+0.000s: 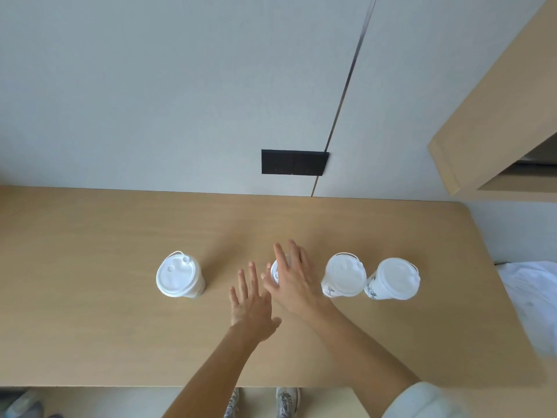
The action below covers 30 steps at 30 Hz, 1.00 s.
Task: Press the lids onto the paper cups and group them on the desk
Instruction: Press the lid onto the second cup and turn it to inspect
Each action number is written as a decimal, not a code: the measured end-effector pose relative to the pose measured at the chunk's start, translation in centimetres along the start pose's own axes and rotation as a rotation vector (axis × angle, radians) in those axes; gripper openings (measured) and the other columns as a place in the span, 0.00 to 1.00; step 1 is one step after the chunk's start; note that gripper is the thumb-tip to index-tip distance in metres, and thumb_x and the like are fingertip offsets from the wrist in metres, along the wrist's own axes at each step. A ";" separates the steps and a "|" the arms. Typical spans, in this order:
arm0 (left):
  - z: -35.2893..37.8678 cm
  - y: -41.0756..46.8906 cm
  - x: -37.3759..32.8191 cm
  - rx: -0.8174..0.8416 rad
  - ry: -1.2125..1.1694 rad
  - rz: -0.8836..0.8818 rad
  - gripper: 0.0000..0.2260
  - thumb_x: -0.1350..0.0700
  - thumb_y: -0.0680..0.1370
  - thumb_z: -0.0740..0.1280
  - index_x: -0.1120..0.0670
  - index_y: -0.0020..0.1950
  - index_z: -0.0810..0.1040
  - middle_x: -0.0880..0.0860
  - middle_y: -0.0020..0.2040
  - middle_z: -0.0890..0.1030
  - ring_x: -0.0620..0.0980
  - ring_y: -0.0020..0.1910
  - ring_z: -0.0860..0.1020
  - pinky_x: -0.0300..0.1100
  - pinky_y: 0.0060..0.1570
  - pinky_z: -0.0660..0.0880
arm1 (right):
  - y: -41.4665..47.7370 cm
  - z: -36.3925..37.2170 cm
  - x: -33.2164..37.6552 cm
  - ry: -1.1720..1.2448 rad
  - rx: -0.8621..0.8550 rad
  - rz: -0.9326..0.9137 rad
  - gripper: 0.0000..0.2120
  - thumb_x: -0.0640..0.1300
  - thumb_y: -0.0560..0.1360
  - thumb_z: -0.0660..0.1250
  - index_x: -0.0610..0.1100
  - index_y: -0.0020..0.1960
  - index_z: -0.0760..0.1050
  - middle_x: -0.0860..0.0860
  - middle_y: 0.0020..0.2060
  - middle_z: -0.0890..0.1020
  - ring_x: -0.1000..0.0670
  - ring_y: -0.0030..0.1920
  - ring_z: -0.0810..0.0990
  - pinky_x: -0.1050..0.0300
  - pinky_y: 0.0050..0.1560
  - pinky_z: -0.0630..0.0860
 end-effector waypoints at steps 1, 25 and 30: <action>0.0 -0.1 -0.1 -0.003 -0.002 -0.006 0.53 0.35 0.79 0.64 0.52 0.71 0.19 0.60 0.75 0.19 0.67 0.80 0.28 0.66 0.79 0.44 | 0.0 0.0 0.0 -0.006 0.005 -0.007 0.35 0.61 0.81 0.59 0.44 0.81 0.61 0.38 0.80 0.62 0.37 0.76 0.66 0.43 0.69 0.73; 7.7 -12.7 5.7 -0.049 0.012 0.003 0.55 0.35 0.80 0.61 0.48 0.62 0.07 0.61 0.72 0.16 0.65 0.74 0.23 0.68 0.78 0.41 | -13.4 4.8 7.0 -0.028 0.065 -0.033 0.37 0.64 0.81 0.55 0.47 0.84 0.55 0.38 0.83 0.55 0.39 0.80 0.61 0.45 0.75 0.69; 7.0 -13.4 6.7 -0.052 -0.159 -0.004 0.40 0.44 0.84 0.57 0.49 0.81 0.27 0.61 0.82 0.28 0.65 0.81 0.32 0.62 0.81 0.46 | -14.2 3.1 6.9 0.023 -0.002 0.026 0.45 0.74 0.75 0.51 0.48 0.84 0.57 0.40 0.83 0.57 0.39 0.80 0.61 0.41 0.79 0.60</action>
Point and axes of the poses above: each hand's wrist, its own y-axis towards the middle knuckle, its own z-axis out of the palm, x = y × z, the point moved 3 cm from there along y, towards the middle knuckle
